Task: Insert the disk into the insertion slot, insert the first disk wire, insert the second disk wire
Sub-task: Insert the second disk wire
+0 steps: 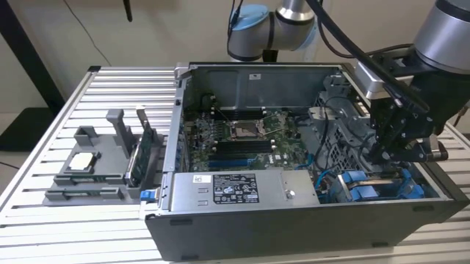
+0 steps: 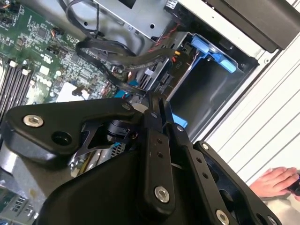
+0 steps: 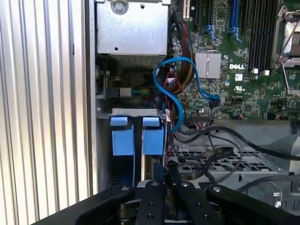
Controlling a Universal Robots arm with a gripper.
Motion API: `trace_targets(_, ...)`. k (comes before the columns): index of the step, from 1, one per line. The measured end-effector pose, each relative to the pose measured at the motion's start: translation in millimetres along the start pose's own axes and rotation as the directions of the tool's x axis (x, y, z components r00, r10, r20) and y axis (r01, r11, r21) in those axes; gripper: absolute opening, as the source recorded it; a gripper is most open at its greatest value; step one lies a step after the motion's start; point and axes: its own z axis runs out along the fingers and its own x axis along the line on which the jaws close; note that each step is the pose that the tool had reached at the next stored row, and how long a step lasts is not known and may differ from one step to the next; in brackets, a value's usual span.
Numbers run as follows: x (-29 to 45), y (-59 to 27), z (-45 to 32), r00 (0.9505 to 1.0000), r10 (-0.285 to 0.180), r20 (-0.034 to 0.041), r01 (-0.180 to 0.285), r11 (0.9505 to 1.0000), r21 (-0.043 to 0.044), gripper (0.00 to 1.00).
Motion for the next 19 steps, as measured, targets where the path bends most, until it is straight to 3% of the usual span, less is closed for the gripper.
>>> trace_targets(5, 2.5, -4.1, 3.3, 1.0000, 0.000, 0.0033, 0.000, 1.0000, -0.0013, 0.16)
trace_targets(19, 3.6, -10.9, 14.5, 1.0000, 0.000, 0.0032, 0.000, 1.0000, -0.0019, 0.16)
